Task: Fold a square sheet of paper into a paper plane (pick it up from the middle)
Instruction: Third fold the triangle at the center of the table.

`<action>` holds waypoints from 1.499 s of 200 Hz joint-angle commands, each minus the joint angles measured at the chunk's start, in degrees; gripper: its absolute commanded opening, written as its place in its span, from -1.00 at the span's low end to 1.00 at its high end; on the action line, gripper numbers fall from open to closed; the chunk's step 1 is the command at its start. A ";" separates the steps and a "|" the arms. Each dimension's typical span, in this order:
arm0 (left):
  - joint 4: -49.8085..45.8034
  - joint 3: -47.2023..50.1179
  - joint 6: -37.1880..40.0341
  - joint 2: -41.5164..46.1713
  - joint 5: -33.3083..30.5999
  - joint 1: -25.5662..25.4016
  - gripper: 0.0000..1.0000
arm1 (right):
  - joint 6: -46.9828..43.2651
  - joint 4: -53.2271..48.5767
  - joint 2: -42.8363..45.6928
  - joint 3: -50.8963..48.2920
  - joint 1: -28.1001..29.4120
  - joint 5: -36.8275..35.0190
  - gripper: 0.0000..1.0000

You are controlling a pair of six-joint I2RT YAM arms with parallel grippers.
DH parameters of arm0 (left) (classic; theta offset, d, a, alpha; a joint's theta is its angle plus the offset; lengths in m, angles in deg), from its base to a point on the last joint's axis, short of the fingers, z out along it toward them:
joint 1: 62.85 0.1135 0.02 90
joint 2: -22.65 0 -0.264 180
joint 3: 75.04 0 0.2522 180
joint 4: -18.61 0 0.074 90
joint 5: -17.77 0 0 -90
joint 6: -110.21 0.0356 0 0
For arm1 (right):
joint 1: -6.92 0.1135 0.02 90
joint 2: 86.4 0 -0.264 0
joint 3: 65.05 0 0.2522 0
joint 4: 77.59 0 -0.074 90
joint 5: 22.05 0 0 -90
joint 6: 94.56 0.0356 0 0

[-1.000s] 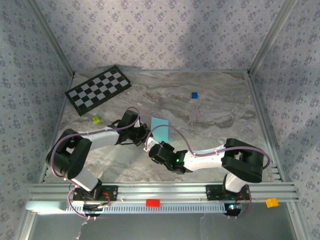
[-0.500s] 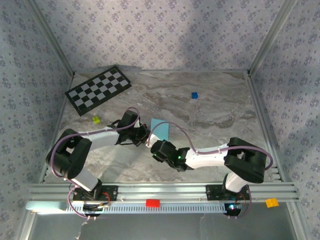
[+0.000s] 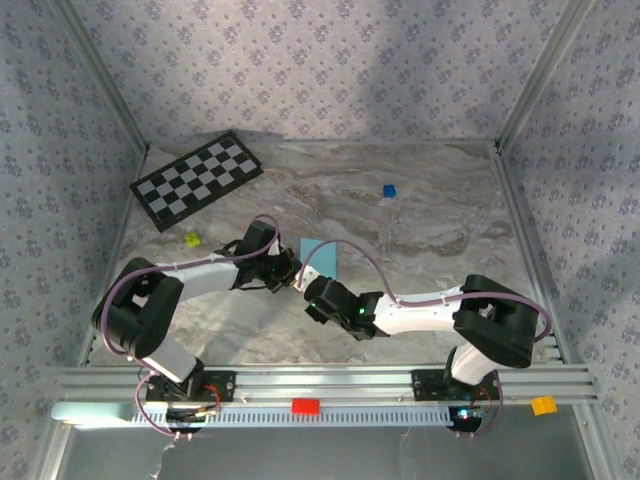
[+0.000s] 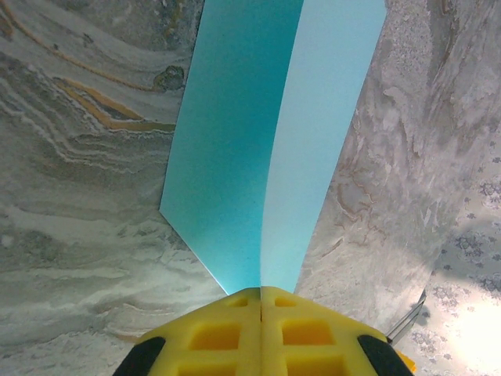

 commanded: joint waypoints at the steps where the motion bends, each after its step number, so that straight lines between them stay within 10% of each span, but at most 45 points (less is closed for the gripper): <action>1: -1.45 -1.36 0.78 1.23 -0.44 0.28 -0.90 | 1.32 -1.84 1.38 0.72 -0.32 0.93 -0.75; 121: -2.34 -1.71 1.21 1.84 -1.01 0.30 -0.74 | 5.03 -1.85 2.02 0.07 -4.62 13.42 -1.00; 148: -7.84 -3.18 3.54 3.64 -3.71 0.52 -0.18 | 6.28 -1.52 1.88 -0.23 -7.58 22.62 -1.00; 185: -14.63 -4.86 6.19 7.78 -7.39 1.54 0.03 | 13.30 0.29 0.35 -0.01 -13.94 39.62 -1.00; 300: -14.36 -9.48 9.70 4.40 -3.12 3.30 -0.44 | 21.64 0.21 -4.73 2.20 -20.81 54.04 -1.00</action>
